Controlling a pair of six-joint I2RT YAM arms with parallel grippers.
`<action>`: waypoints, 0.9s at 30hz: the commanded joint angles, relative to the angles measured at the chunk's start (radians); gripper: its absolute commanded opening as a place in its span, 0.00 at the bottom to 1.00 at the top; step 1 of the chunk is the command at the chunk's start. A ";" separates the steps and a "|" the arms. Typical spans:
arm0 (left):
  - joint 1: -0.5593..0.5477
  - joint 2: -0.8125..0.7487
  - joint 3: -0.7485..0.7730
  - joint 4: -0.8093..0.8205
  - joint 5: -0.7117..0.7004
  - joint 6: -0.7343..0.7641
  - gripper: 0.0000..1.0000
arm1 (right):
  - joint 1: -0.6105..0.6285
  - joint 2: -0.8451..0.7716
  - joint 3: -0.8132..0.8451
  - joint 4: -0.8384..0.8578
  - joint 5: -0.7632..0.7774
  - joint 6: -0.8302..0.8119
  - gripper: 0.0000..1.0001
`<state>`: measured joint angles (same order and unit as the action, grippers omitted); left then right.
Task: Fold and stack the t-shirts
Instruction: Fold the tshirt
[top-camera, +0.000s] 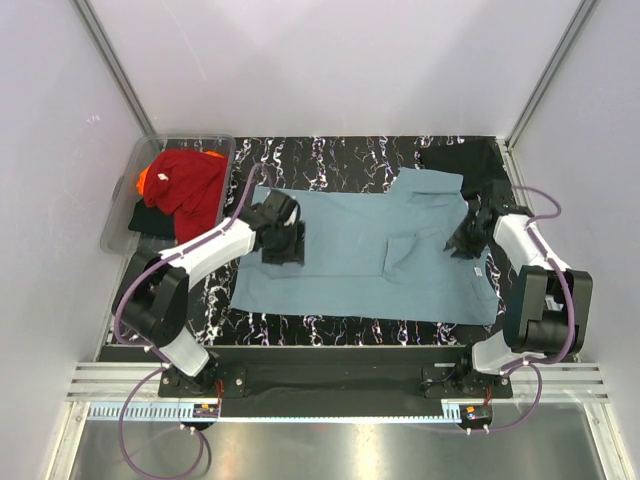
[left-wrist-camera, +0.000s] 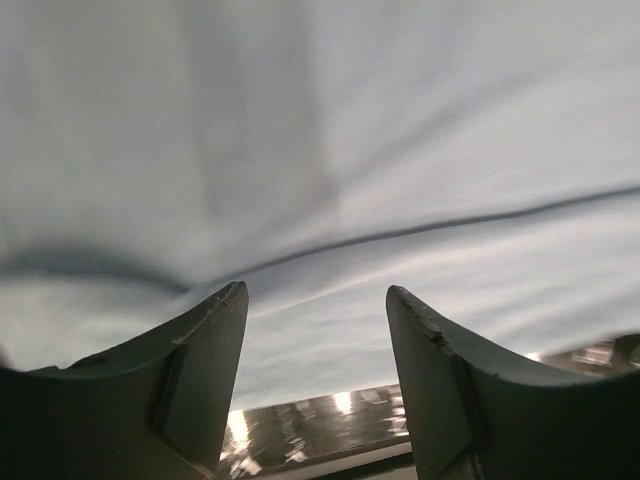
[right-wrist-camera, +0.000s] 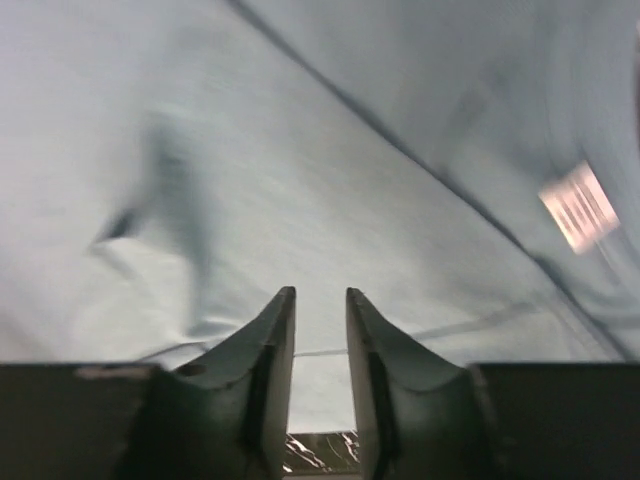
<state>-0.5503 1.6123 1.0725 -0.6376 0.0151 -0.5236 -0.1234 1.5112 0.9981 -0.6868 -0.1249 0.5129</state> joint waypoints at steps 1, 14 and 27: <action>-0.022 -0.026 0.150 0.127 0.150 0.080 0.63 | -0.004 0.006 0.114 0.126 -0.127 -0.138 0.36; -0.071 0.217 0.316 0.472 0.488 0.054 0.63 | -0.015 0.306 0.381 0.129 -0.236 -0.369 0.55; -0.134 0.488 0.506 0.539 0.545 0.057 0.63 | -0.016 0.442 0.445 0.078 -0.202 -0.471 0.51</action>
<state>-0.6773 2.0773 1.5002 -0.1757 0.5034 -0.4759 -0.1341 1.9568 1.4158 -0.5915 -0.3367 0.0910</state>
